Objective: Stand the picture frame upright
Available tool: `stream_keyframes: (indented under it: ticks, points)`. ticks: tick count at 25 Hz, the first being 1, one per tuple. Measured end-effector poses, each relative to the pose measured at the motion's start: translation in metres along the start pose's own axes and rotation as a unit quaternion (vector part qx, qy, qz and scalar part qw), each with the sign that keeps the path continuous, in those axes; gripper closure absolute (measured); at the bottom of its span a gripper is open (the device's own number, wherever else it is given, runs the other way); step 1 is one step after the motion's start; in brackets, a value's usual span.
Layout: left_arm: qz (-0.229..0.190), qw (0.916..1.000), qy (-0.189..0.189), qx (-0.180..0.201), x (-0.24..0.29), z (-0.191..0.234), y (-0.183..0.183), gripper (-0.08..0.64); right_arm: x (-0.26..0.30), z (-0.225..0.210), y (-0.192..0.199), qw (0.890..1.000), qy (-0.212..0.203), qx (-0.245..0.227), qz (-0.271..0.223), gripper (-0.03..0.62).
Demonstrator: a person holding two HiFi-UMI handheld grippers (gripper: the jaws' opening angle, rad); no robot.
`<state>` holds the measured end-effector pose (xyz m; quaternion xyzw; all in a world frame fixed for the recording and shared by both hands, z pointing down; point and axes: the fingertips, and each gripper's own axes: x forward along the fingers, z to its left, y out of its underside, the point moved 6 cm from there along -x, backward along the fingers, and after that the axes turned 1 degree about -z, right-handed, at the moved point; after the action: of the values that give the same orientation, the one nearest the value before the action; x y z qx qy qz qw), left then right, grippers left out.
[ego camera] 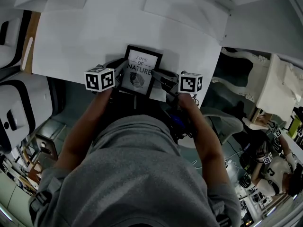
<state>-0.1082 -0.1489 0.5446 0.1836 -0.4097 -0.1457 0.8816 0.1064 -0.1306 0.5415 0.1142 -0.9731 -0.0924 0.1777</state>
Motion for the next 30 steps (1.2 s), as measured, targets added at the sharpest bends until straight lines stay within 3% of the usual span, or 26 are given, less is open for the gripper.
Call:
stream_keyframes:
  ticks: [8,14,22,30]
  points:
    - [0.012,0.9993,0.017,0.030,0.003,0.000,0.003,0.486,0.002,0.009,0.000,1.000,-0.008,0.014,-0.003,0.494]
    - [0.024,0.9966,0.047,0.063,0.003,-0.009,0.008,0.413,-0.001,0.018,-0.002,1.000,-0.014,0.021,-0.016,0.499]
    - [0.005,0.9943,0.084,0.065,-0.008,-0.015,0.006,0.373,-0.004,0.035,-0.009,1.000,-0.022,-0.010,-0.014,0.508]
    - [-0.022,0.9915,0.096,0.084,-0.020,-0.030,-0.012,0.333,-0.009,0.053,-0.018,0.997,-0.008,-0.069,-0.027,0.509]
